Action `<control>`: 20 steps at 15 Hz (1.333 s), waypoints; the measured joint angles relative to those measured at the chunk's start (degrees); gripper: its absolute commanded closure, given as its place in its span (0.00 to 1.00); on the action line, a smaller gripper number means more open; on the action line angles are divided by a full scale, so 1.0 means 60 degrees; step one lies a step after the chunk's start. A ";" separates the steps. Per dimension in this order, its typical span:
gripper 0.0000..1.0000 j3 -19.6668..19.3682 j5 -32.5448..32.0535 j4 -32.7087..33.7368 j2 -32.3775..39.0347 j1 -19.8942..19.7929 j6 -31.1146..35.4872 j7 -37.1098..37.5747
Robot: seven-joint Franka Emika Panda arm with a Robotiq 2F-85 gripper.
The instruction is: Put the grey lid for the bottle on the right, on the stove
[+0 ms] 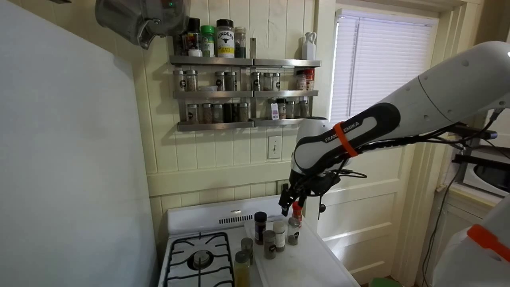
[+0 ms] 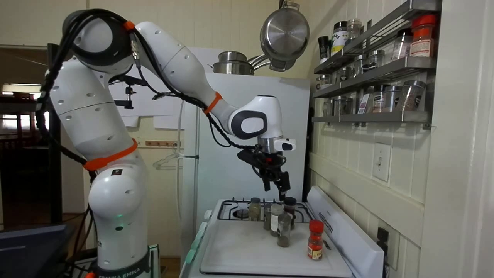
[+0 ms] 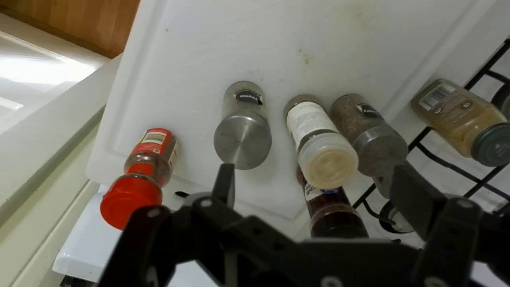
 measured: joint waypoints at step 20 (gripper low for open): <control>0.00 0.0470 -0.0459 0.0248 0.0917 0.0216 0.0486 0.0250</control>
